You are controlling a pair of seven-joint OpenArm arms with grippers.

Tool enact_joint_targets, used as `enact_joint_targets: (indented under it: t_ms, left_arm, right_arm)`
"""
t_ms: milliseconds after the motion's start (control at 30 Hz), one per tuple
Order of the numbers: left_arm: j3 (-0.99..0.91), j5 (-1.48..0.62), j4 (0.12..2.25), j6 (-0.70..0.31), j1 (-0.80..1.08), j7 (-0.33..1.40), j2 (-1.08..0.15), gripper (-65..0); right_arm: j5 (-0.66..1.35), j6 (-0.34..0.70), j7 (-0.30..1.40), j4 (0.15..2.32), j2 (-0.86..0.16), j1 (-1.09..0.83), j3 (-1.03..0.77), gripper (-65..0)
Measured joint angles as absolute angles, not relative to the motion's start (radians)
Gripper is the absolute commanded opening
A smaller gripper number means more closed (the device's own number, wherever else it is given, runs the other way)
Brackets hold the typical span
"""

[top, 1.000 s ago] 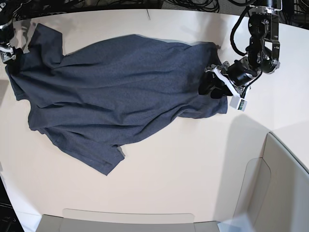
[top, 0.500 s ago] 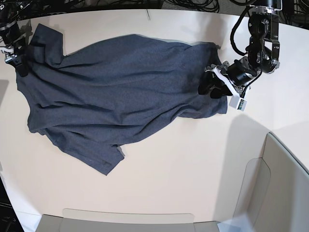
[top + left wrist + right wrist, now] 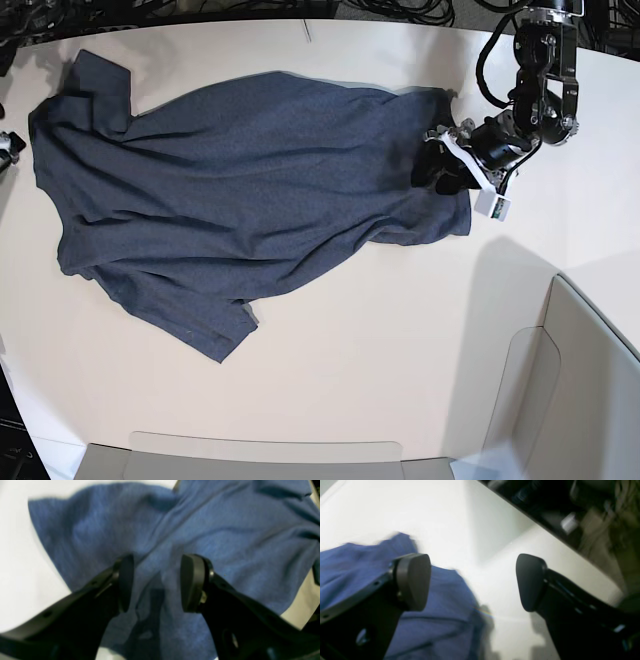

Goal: Layout the t-shirt on the table in an organized manner, then fold the t-shirt properly
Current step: 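Release the shirt and reposition the right gripper onto the collar area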

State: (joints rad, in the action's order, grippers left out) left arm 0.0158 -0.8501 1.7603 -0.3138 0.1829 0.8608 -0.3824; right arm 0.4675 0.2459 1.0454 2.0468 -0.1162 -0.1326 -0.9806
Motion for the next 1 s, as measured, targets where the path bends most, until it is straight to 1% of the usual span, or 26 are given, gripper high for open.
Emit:
enact_joint_targets:
  t_ms: [67, 200, 300, 367, 433, 500, 600, 733, 833, 1000]
  left_arm:
    - [0.016, -0.853, 1.76, -0.314, 0.182, 0.859, -0.383, -37.2]
    - [0.015, -0.853, 1.761, -0.314, 0.175, 0.849, -0.383, -37.2]
    - [0.015, -0.853, 1.76, -0.315, 0.183, 0.853, -0.383, -37.2]
    - [0.013, -0.852, 1.76, -0.314, 0.192, 0.851, -0.385, -37.2]
    - [0.012, -0.853, 1.76, -0.314, 0.212, 0.846, -0.387, -37.3]
    - [0.004, -0.853, 1.759, -0.315, 0.232, 0.862, -0.402, -37.3]
    - [-0.116, -0.865, 1.761, -0.314, 0.292, 0.837, -0.39, -37.3]
    - [-0.316, -0.852, 1.76, -0.307, 0.329, 0.845, -0.28, -37.3]
    - [-0.4, -0.852, 1.76, -0.308, 0.328, 0.87, -0.217, -37.1]
    - [-0.427, -0.86, 1.76, -0.314, 0.324, 1.076, -0.208, -36.8]
  right_arm:
    - [0.444, 0.253, 1.068, 2.042, -0.106, -0.142, -0.887, -13.0]
    - [0.393, 0.253, 1.061, 2.039, -0.104, -0.185, -0.699, -13.0]
    - [0.34, 0.25, 0.98, 2.037, -0.104, -0.213, -0.532, -13.0]
    - [0.238, 0.255, 0.91, 2.038, -0.108, -0.24, -0.43, -13.0]
    - [0.126, 0.257, 0.908, 2.033, -0.105, -0.259, -0.363, -13.0]
    - [0.003, 0.257, 0.905, 2.025, -0.105, -0.259, -0.317, -13.0]
    - [-0.09, 0.253, 0.899, 1.99, -0.11, -0.254, -0.255, -13.0]
    - [-0.121, 0.255, 0.895, 1.913, -0.107, -0.249, -0.223, -13.0]
    - [-0.129, 0.257, 0.9, 1.871, -0.112, -0.241, -0.225, -13.0]
    - [-0.128, 0.257, 0.893, 1.858, -0.112, -0.224, -0.223, -13.0]
